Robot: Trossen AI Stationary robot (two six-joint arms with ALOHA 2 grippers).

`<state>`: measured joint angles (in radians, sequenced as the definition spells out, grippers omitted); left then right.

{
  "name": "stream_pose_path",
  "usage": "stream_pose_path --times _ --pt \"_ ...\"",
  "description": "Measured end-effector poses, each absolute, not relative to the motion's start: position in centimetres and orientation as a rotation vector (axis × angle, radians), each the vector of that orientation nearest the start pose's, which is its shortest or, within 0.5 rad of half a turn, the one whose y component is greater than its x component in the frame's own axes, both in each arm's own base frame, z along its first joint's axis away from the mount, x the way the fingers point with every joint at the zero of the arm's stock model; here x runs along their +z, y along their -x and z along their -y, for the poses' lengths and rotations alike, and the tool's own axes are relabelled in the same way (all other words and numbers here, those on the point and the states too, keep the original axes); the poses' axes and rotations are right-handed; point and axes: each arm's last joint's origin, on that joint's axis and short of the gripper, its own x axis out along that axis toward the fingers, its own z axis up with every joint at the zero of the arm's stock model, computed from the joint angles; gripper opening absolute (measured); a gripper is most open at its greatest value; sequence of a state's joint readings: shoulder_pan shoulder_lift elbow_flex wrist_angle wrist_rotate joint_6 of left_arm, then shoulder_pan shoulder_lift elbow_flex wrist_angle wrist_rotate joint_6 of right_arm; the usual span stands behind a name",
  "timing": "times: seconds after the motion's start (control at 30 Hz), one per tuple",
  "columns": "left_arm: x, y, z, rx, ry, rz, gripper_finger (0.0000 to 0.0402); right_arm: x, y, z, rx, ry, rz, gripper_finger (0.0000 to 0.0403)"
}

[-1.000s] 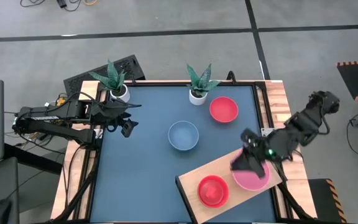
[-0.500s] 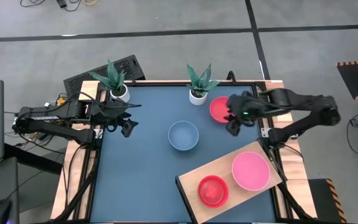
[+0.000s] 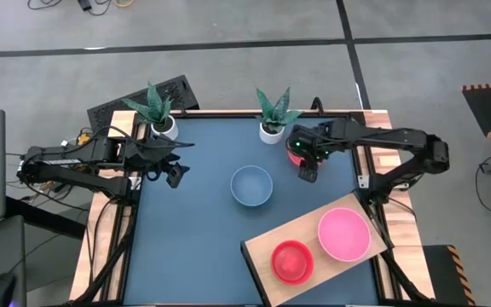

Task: Place and stack bowls onto a shelf
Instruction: Stack the orange bowl on top of the pink bowl on the shelf

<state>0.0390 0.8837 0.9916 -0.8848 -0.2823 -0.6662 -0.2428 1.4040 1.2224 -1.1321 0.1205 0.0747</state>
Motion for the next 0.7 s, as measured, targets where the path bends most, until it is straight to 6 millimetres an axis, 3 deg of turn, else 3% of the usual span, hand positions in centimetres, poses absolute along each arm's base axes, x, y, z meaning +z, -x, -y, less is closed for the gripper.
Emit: stream_pose_path --times 0.37,0.7 --pt "32.7 -15.7 -1.5 0.57 0.53 -0.631 0.0269 23.0 -23.3 8.1 -0.295 -0.157 -1.272 0.0221" --pt "32.5 -15.5 -1.5 0.604 0.546 -0.639 0.0269 21.1 -22.2 10.3 -0.345 -0.192 -1.255 0.0221"
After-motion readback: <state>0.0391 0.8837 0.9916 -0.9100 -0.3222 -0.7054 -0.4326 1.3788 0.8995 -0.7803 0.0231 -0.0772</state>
